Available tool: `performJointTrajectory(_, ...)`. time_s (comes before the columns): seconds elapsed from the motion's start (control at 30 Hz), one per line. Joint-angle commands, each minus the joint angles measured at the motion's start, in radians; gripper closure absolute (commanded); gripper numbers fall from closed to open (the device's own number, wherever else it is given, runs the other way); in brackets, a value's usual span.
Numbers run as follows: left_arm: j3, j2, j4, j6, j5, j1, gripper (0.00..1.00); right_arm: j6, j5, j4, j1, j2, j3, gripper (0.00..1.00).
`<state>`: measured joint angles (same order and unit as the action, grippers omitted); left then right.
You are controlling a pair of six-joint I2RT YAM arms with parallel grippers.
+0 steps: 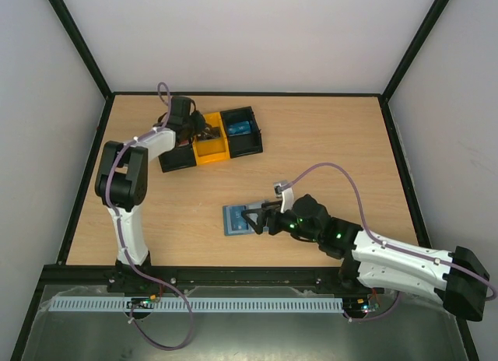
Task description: Take the credit cards out of the card holder
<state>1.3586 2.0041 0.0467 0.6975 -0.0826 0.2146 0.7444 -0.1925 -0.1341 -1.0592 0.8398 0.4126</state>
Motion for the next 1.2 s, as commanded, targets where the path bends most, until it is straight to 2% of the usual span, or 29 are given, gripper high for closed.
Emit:
performJointTrajectory(0.0,0.057,0.038,0.022,-0.019,-0.002,-0.004,0.97,-0.048,0.039,0.034,-0.002,0.05,0.075,0.02)
performJointTrajectory(0.33,0.086,0.084,0.016,-0.029,0.0,-0.003,0.97,-0.064,0.028,0.035,-0.001,0.096,0.1,0.02)
performJointTrajectory(0.6,0.103,0.086,0.003,-0.033,0.004,-0.003,0.89,-0.056,0.028,0.036,-0.002,0.104,0.101,0.02)
performJointTrajectory(0.8,0.119,0.073,-0.022,-0.036,0.002,-0.004,0.78,-0.038,0.048,0.095,-0.002,0.123,0.124,0.02)
performJointTrajectory(0.97,0.155,0.064,-0.054,-0.052,0.008,-0.004,0.64,-0.034,0.071,0.121,-0.001,0.138,0.138,0.02)
performJointTrajectory(1.17,0.19,0.038,-0.086,-0.058,0.011,-0.004,0.51,-0.037,0.088,0.141,-0.002,0.101,0.125,0.02)
